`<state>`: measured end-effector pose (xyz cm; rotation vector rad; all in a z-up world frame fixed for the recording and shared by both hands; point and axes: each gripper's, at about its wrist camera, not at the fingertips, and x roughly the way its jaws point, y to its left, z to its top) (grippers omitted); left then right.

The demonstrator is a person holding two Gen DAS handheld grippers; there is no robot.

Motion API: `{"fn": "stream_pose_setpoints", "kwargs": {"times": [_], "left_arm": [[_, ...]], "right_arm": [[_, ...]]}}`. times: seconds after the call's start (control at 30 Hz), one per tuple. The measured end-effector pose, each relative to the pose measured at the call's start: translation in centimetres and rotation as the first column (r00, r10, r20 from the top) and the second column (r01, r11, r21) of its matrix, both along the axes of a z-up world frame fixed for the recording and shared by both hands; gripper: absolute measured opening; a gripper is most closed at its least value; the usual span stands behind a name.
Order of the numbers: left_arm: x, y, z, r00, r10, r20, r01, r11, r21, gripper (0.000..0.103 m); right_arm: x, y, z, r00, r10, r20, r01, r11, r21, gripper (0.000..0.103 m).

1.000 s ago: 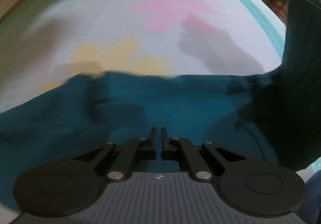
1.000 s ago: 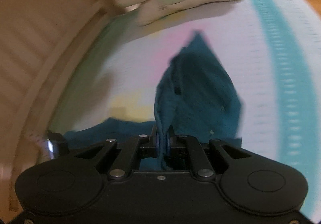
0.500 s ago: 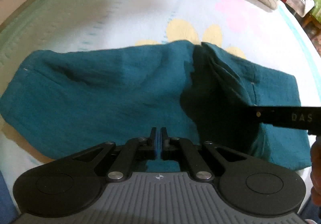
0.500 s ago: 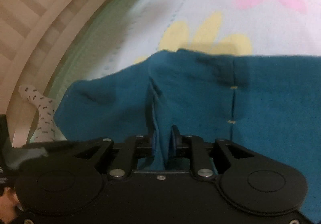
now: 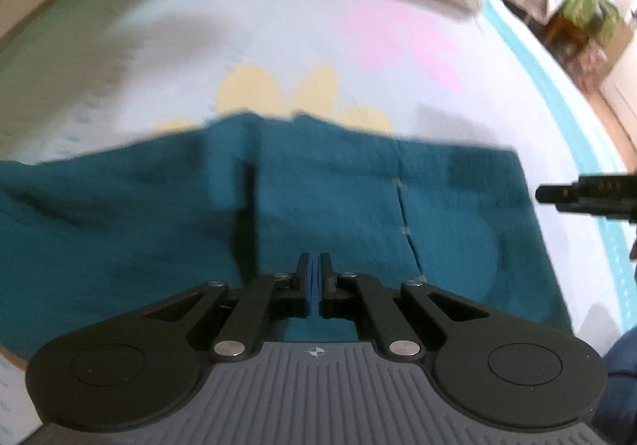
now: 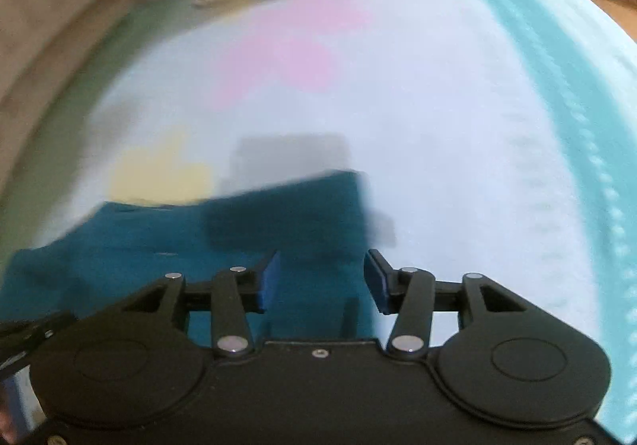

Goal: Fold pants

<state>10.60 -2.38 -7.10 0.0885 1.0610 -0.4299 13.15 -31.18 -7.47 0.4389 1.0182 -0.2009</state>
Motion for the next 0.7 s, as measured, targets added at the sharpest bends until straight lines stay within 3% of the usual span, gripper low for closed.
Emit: {"fn": "stream_pose_setpoints", "kwargs": {"times": [0.13, 0.3, 0.33, 0.37, 0.47, 0.57, 0.6, 0.7], "left_arm": [[-0.3, -0.9, -1.9, 0.999, -0.025, -0.034, 0.027, 0.999, 0.035, 0.003], [0.1, -0.5, -3.4, 0.998, -0.027, -0.053, 0.029, 0.999, 0.024, 0.002], [-0.1, -0.3, -2.9, 0.998, -0.028, -0.052, 0.029, 0.999, 0.020, 0.002], [-0.4, -0.1, -2.7, 0.998, -0.030, -0.049, 0.031, 0.999, 0.016, 0.003], [-0.2, -0.1, -2.3, 0.999, -0.033, -0.039, 0.034, 0.999, 0.013, 0.003], [-0.1, -1.0, -2.1, 0.998, -0.049, -0.024, 0.049, 0.999, -0.009, 0.003], [0.0, -1.6, -2.3, 0.998, -0.060, -0.028, 0.060, 0.998, -0.010, 0.003], [0.3, -3.1, -3.3, 0.996, -0.079, -0.042, 0.080, 0.997, 0.014, 0.003]], "right_arm": [[0.5, -1.6, -3.1, 0.999, -0.009, -0.047, 0.011, 0.999, 0.043, 0.056], [1.4, -1.3, -4.9, 0.999, 0.037, -0.016, -0.035, 0.995, 0.090, 0.055], [1.7, -1.4, -4.9, 0.999, 0.049, -0.009, -0.048, 0.995, 0.089, 0.045], [1.9, -1.4, -5.0, 0.998, 0.064, -0.014, -0.063, 0.994, 0.091, 0.016], [1.9, -0.8, -4.0, 0.995, 0.104, -0.008, -0.104, 0.994, 0.039, 0.008], [1.1, -1.9, -2.4, 0.998, 0.059, -0.006, -0.059, 0.995, -0.082, 0.007], [0.7, -3.9, -2.6, 1.000, 0.015, -0.004, -0.015, 1.000, 0.000, 0.007], [0.7, -5.3, -3.5, 0.999, -0.027, -0.031, 0.029, 0.997, 0.070, 0.007]]}}
